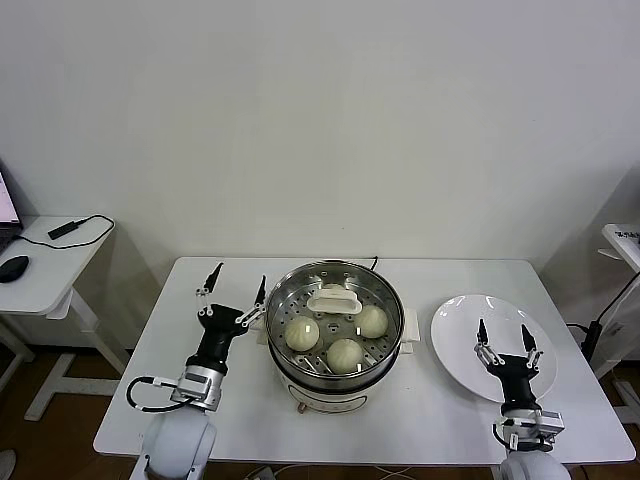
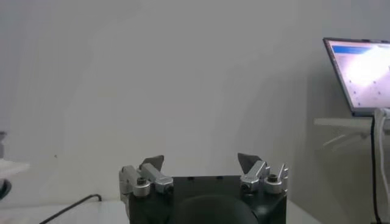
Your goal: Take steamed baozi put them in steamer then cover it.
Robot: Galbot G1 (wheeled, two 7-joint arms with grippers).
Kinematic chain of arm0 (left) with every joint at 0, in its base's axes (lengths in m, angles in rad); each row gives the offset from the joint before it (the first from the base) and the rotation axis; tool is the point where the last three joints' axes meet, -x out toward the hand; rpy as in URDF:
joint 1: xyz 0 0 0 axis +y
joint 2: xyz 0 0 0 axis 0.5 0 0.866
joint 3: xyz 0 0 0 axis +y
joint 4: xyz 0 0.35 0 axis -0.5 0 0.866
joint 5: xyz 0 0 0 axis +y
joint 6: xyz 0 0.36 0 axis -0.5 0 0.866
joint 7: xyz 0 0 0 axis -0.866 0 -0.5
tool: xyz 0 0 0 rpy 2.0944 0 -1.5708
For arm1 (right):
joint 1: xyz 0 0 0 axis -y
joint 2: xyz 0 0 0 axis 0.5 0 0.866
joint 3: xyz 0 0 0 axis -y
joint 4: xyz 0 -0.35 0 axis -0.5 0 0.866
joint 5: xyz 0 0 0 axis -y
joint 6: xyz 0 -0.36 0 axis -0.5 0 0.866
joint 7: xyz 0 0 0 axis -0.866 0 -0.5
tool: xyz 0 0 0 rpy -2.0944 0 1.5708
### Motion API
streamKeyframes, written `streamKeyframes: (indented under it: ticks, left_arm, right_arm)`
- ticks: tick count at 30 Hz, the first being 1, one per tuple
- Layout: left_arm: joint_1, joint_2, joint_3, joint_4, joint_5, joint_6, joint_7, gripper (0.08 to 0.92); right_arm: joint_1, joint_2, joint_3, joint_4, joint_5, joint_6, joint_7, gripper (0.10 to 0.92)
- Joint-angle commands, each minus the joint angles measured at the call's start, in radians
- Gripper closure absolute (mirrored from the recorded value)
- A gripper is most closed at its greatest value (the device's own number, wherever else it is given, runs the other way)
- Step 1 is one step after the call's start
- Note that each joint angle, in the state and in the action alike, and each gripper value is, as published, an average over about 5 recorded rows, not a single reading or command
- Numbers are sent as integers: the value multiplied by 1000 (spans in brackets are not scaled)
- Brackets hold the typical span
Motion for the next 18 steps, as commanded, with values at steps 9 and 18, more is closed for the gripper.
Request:
streamKeyframes:
  ticks: [9, 18]
  left_arm:
    - [40, 4, -60, 64, -79, -69, -39, 177]
    - [51, -2, -75, 73, -60, -86, -59, 177]
  right_arm:
    - [-45, 1, 11, 16, -2, 9, -14, 203]
    - [-59, 4, 14, 18, -13, 25, -14, 203]
